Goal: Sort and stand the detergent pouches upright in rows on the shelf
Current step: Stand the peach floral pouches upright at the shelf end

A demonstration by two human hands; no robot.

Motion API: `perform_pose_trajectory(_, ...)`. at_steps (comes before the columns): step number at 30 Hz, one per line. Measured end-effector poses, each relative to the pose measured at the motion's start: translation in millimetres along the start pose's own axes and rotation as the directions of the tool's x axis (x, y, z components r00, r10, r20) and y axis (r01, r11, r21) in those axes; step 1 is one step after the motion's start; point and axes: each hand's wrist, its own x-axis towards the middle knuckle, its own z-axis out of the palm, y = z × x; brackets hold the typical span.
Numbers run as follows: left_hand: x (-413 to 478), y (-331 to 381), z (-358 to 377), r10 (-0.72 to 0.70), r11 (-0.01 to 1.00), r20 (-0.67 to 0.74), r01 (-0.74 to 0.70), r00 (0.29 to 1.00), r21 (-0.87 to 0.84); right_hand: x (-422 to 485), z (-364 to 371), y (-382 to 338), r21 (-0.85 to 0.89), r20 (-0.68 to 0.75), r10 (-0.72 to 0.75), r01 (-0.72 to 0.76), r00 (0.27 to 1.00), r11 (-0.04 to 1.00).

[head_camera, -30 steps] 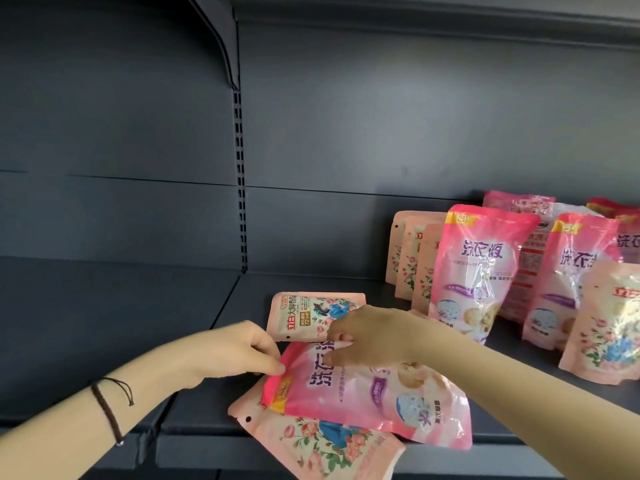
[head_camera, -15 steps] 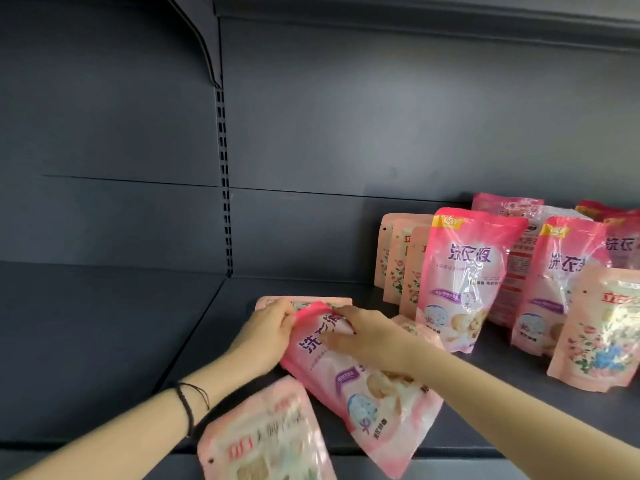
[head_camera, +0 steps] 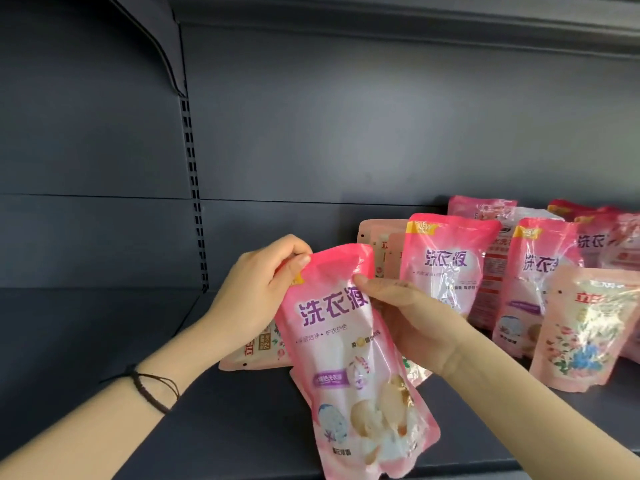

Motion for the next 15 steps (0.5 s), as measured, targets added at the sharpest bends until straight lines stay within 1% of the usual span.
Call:
perform_pose_trajectory(3,6,13,1,0.057,0.998,-0.018,-0.057,0.998,-0.014,-12,-8,-8,-0.137,-0.08,-0.152,0.14,0.985,0.981)
perform_pose_trajectory(5,10,22,2,0.075,0.997,-0.028,-0.076,0.997,-0.033,-21,-16,-17,-0.221,-0.136,-0.266,0.233,0.954,0.947)
perform_pose_trajectory(8,13,34,4,0.086,0.995,-0.045,-0.088,0.995,-0.041,-31,-23,-24,-0.312,-0.156,-0.355,0.295,0.922,0.903)
perform_pose_trajectory(9,12,38,5,0.075,0.995,-0.059,-0.078,0.995,-0.066,-31,-26,-23,-0.331,-0.164,-0.39,0.322,0.906,0.887)
perform_pose_trajectory(10,11,41,7,0.039,0.991,-0.078,-0.048,0.996,-0.127,-31,-26,-20,-0.34,-0.187,-0.418,0.341,0.889,0.877)
perform_pose_trajectory(11,7,44,10,-0.03,0.973,-0.09,0.008,0.995,-0.232,-31,-28,-17,-0.336,-0.215,-0.437,0.355,0.873,0.873)
perform_pose_trajectory(12,1,46,12,-0.118,0.934,-0.081,0.082,0.99,-0.349,-33,-29,-15,-0.309,-0.25,-0.448,0.368,0.858,0.877)
perform_pose_trajectory(13,-6,47,16,-0.201,0.879,-0.043,0.161,0.979,-0.449,-35,-31,-13,-0.277,-0.282,-0.452,0.379,0.846,0.883)
perform_pose_trajectory(14,-14,46,21,-0.264,0.832,0.019,0.237,0.964,-0.502,-37,-33,-10,-0.253,-0.312,-0.451,0.384,0.836,0.888)
perform_pose_trajectory(15,-23,46,28,-0.303,0.799,0.093,0.306,0.948,-0.518,-40,-35,-7,-0.238,-0.331,-0.448,0.386,0.83,0.891)
